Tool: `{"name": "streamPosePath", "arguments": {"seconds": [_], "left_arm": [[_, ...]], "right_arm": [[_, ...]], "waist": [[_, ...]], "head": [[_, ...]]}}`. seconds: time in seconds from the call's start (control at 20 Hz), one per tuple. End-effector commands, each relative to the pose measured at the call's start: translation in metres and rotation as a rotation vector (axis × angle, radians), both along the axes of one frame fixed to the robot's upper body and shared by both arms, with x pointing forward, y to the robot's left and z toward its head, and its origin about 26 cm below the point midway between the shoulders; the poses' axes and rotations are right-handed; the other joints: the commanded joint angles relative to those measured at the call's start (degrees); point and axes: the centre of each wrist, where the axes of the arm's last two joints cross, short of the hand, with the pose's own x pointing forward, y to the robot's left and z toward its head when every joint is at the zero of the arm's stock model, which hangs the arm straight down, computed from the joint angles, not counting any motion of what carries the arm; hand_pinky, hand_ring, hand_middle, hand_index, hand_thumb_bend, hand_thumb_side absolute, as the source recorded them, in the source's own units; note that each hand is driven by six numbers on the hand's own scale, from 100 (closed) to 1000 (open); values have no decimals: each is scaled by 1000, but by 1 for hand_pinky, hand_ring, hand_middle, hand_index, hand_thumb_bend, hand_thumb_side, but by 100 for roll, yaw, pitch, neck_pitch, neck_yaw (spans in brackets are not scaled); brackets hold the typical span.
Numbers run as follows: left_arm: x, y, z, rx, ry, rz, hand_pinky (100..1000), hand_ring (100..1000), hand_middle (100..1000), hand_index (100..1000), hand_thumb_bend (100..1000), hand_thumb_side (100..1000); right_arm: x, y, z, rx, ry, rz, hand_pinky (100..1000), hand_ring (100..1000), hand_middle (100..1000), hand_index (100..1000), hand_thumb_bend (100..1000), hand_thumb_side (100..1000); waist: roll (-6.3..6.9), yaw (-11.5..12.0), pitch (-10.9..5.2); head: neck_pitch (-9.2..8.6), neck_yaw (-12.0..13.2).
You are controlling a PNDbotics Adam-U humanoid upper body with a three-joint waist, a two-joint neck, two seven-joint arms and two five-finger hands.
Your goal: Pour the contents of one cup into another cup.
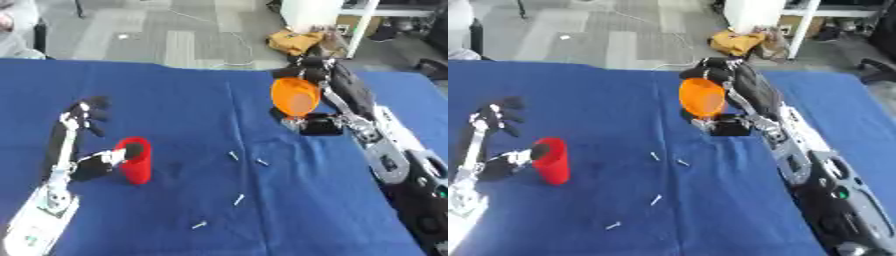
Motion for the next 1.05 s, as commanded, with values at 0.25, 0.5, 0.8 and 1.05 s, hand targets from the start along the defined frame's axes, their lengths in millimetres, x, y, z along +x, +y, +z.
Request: {"name": "streamPosePath", "arguments": {"seconds": [0.25,0.5,0.8,1.05], "left_arm": [[-12,3,46,-77,-71,-54,463,616,673,825,879,685],[-27,-5,62,-116,-99,-119,467,614,671,823,864,671],[-37,-8,66,-139,-91,-145,469,616,672,824,853,678],[-39,-9,65,-153,-83,-150,470,617,673,824,842,680]], "right_arm": [[10,-37,-28,17,247,-94,500,673,624,833,483,410],[14,-56,-64,14,409,-190,538,749,666,853,517,438],[12,-67,-88,5,469,-258,577,785,696,876,566,494],[12,-69,-81,36,428,-285,588,787,697,881,582,520]], "waist": [[69,29,-85],[83,43,-88],[82,47,-87],[77,34,-93]], "head": [[-37,-24],[-43,-29],[-39,-15],[-50,-3]]}}
